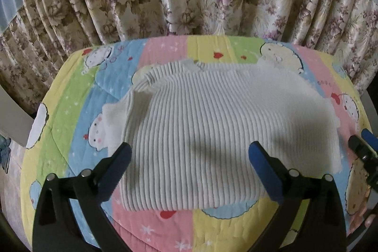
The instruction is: Fold small clothes
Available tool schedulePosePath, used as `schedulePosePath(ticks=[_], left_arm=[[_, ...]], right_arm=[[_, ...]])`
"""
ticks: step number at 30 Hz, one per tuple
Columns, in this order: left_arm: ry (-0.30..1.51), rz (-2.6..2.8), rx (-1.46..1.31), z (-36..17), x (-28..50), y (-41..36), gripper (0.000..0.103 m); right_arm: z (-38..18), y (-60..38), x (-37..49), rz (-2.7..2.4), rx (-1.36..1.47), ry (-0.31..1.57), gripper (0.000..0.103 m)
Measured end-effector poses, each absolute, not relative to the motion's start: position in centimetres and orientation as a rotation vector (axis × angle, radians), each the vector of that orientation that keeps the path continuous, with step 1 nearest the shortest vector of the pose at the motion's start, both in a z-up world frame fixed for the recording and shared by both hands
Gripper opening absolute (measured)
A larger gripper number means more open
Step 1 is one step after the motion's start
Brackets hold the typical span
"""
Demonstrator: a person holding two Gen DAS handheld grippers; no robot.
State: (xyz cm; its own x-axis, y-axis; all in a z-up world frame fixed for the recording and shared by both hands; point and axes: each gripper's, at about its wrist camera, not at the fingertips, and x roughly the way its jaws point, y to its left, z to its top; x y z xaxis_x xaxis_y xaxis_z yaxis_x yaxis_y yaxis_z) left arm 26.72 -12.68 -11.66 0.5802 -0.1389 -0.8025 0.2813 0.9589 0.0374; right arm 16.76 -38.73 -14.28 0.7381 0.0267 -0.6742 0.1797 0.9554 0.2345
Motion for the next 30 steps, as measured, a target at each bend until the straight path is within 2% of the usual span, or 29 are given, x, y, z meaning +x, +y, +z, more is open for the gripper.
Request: schedulePosePath(ticks=[6, 13, 24, 30], left_arm=[[0.9, -0.268, 0.173, -11.2, 26.7, -13.1, 0.1], [0.92, -0.297, 0.125, -12.5, 26.9, -13.1, 0.1], [1.015, -0.225, 0.2, -16.8, 29.3, -14.4, 0.1], [1.01, -0.213, 0.237, -17.8, 29.5, -14.6, 0.1]], right_arm=[[-14.7, -37.9, 17.7, -0.139, 0.192, 0.79, 0.1], [-15.8, -39.2, 18.2, -0.119, 0.28, 0.837, 0.1], [-18.4, -41.9, 19.7, -0.096, 0.334, 0.83, 0.1], [-20.2, -43.8, 20.5, -0.04, 0.478, 0.83, 0.1]])
